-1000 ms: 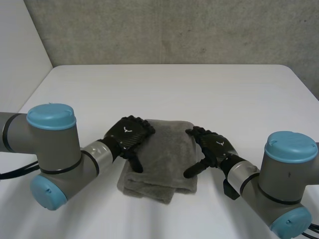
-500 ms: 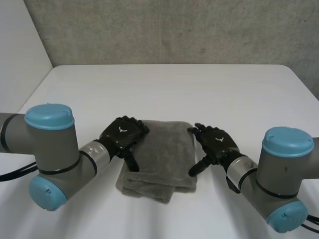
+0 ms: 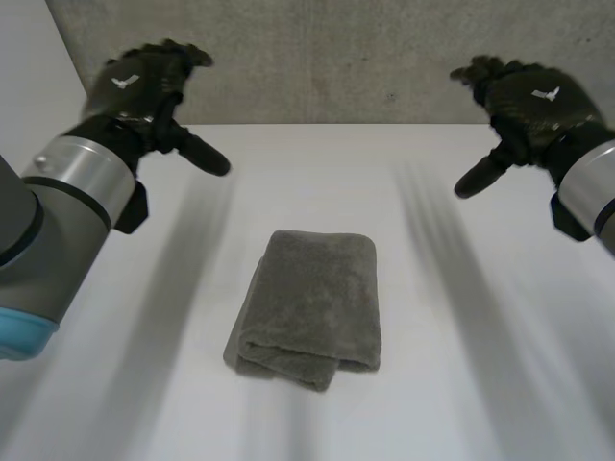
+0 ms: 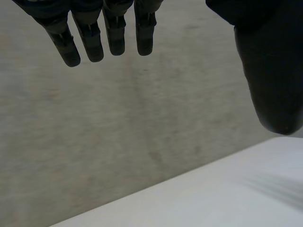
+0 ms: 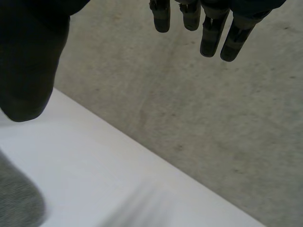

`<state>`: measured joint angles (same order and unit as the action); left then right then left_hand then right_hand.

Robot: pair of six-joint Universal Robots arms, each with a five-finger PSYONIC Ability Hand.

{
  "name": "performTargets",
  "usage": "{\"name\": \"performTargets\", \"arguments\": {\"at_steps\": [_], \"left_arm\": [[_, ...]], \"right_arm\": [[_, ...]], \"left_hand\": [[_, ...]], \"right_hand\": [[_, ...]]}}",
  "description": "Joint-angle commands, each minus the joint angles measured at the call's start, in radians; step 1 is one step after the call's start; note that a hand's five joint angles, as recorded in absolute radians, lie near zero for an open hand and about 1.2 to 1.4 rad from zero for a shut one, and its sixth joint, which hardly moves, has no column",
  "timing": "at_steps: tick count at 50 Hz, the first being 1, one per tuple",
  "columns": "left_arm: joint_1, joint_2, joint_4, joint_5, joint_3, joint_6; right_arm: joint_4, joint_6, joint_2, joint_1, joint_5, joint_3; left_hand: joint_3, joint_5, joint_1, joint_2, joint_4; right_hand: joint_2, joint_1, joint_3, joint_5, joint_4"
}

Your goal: Fold the towel.

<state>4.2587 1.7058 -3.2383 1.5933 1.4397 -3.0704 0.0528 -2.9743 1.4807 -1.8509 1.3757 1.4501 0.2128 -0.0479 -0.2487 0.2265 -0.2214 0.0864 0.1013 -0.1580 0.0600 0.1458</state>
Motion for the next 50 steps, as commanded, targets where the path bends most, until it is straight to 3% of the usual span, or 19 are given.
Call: {"name": "performTargets", "arguments": {"at_steps": [1,7,40,43,50], "left_arm": [[0.009,0.006,0.098,0.114,-0.042,-0.008],[0.05,0.017,0.121,0.109,-0.047,-0.008],[0.05,0.009,0.115,0.076,-0.036,-0.008],[0.047,0.011,0.115,0.076,-0.028,-0.007],[0.033,0.021,0.075,0.068,0.074,-0.01]], "right_arm": [[0.071,0.003,-0.014,0.022,0.072,-0.088],[0.073,0.003,-0.022,0.041,0.082,-0.093],[0.078,0.0,-0.016,0.033,0.069,-0.071],[0.084,-0.002,-0.017,0.016,0.056,-0.056],[0.082,0.003,-0.046,-0.132,-0.078,0.025]], "left_hand": [[-0.038,0.048,0.085,-0.063,0.047],[-0.038,0.048,0.085,-0.063,0.047],[-0.038,0.048,0.082,-0.06,0.047],[-0.038,0.048,0.085,-0.063,0.047],[-0.038,0.048,0.085,-0.063,0.047]], "right_hand": [[-0.086,-0.101,-0.016,-0.06,0.029],[-0.086,-0.101,-0.016,-0.06,0.029],[-0.086,-0.101,-0.016,-0.06,0.029],[-0.086,-0.101,-0.016,-0.06,0.029],[-0.086,-0.101,-0.016,-0.06,0.029]]}}
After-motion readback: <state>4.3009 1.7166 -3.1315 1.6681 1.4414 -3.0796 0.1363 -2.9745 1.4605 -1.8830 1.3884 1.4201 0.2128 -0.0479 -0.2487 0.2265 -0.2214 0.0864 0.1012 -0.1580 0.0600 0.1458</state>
